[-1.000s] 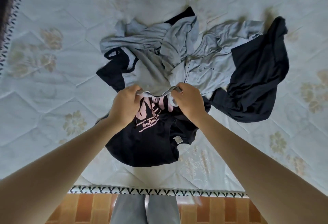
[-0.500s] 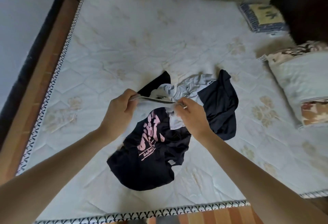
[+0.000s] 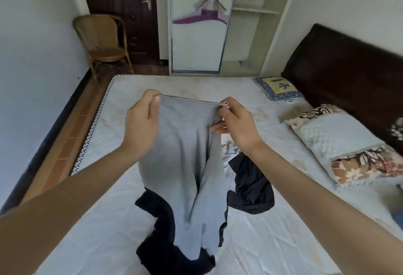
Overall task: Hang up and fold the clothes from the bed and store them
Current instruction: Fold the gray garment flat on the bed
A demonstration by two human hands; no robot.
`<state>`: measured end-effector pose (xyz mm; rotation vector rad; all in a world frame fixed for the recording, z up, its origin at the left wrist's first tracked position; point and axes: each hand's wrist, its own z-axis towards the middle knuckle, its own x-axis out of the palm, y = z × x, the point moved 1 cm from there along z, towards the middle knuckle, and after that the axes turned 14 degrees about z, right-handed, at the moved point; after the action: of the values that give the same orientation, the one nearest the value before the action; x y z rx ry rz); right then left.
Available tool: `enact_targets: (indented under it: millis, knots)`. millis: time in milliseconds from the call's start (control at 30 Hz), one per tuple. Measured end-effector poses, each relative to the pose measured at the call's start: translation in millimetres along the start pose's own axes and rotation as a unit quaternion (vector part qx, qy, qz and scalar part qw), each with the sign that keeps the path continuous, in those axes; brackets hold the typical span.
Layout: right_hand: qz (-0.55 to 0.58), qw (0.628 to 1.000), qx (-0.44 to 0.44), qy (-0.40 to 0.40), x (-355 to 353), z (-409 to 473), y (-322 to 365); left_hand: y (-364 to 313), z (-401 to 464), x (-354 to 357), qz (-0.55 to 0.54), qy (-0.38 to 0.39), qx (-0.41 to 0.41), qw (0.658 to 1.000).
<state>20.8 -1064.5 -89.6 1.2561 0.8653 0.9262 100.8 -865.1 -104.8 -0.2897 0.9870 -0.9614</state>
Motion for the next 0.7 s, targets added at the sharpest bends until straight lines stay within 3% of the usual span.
enact_targets:
  millis: [200, 433, 700]
  knots:
    - [-0.034, 0.999, -0.038, -0.005, 4, -1, 53, -26, 26, -58, -0.016, 0.019, 0.055, 0.998]
    - [-0.004, 1.000, -0.016, -0.016, 15, -20, 66, -50, 31, -86, -0.077, 0.058, 0.080, 0.992]
    - [0.011, 1.000, 0.014, -0.009, 32, -49, 91, -86, 11, -119, -0.171, 0.060, 0.016, 0.983]
